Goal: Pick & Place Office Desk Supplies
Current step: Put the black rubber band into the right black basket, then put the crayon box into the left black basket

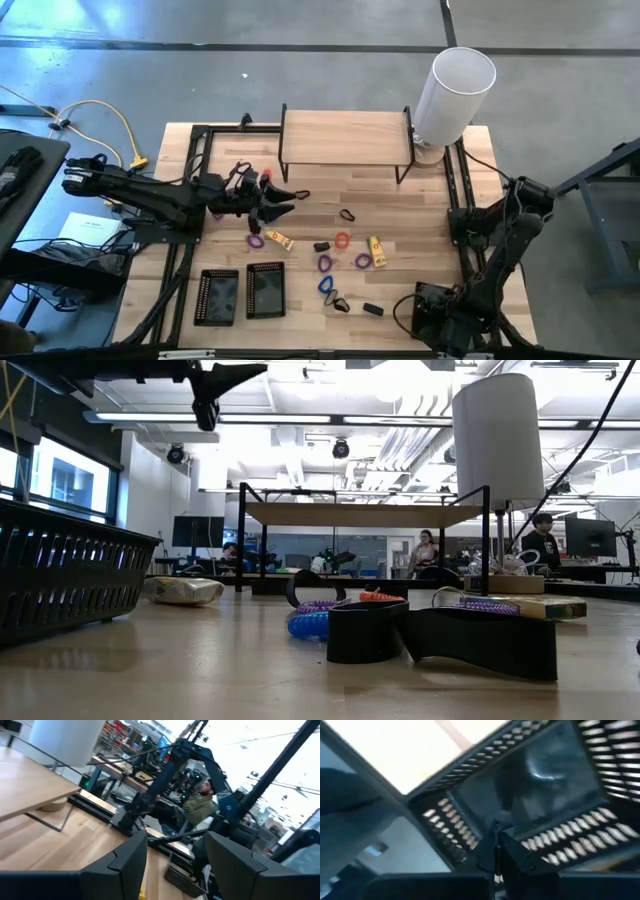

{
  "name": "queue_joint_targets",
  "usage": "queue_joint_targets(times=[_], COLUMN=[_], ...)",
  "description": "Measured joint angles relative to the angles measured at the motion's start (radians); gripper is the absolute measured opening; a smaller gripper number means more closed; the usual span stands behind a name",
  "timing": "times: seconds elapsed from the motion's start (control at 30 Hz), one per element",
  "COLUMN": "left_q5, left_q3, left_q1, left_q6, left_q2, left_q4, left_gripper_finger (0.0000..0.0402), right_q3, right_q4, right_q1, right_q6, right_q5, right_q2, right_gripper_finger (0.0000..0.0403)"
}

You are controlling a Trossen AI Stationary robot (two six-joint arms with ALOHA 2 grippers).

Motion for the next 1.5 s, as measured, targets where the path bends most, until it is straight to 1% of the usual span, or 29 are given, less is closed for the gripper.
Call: queue_joint_targets(times=[0.1, 0.2, 0.27, 0.33, 0.5, 0.6, 0.7, 0.83, 1.03, 1.1, 1.2, 1.4, 1.5], left_q5=[0.0, 0.0, 0.0, 0.0, -0.001, -0.001, -0.002, -0.003, -0.003, -0.002, 0.0, 0.0, 0.0], left_q3=[0.0, 0.0, 0.0, 0.0, 0.0, 0.0, 0.0, 0.0, 0.0, 0.0, 0.0, 0.0, 0.0], left_q1=[-0.016, -0.024, -0.025, -0.025, -0.025, -0.025, -0.025, -0.014, -0.012, -0.012, -0.013, -0.014, -0.023], left_q6=[0.0, 0.0, 0.0, 0.0, 0.0, 0.0, 0.0, 0.0, 0.0, 0.0, 0.0, 0.0, -0.023], left_q2=[0.0, 0.0, 0.0, 0.0, 0.0, 0.0, 0.0, 0.0, 0.0, 0.0, 0.0, -0.001, -0.001], left_q4=[0.0, 0.0, 0.0, 0.0, 0.009, 0.009, 0.009, 0.008, 0.007, 0.007, 0.006, 0.003, 0.001], left_gripper_finger=[0.0197, 0.0197, 0.0197, 0.0197, 0.0197, 0.0197, 0.0197, 0.0197, 0.0197, 0.0197, 0.0197, 0.0197, 0.0197], right_q3=[-0.015, -0.016, -0.016, -0.016, -0.016, -0.016, -0.015, -0.016, -0.016, -0.016, -0.016, -0.016, -0.016], right_q4=[0.015, -0.013, -0.017, -0.017, -0.036, -0.051, -0.105, -0.151, -0.197, -0.209, -0.228, -0.241, -0.23], right_q1=[0.0, -0.001, -0.008, -0.013, -0.037, -0.063, -0.094, -0.128, -0.175, -0.195, -0.226, -0.32, -0.368], right_q6=[-0.006, -0.005, -0.009, -0.013, -0.027, -0.111, -0.157, -0.212, -0.25, -0.251, -0.281, -0.415, -0.484], right_q5=[-0.007, -0.053, -0.096, -0.119, -0.115, -0.142, -0.151, -0.16, -0.15, -0.128, -0.051, 0.154, 0.283], right_q2=[0.0, 0.0, 0.0, 0.0, 0.0, 0.0, -0.002, -0.048, -0.189, -0.243, -0.324, -0.446, -0.48], right_gripper_finger=[0.0004, 0.0007, 0.0019, 0.0037, 0.0102, 0.0139, 0.0164, 0.0178, 0.0174, 0.0174, 0.0175, 0.0176, 0.0176])
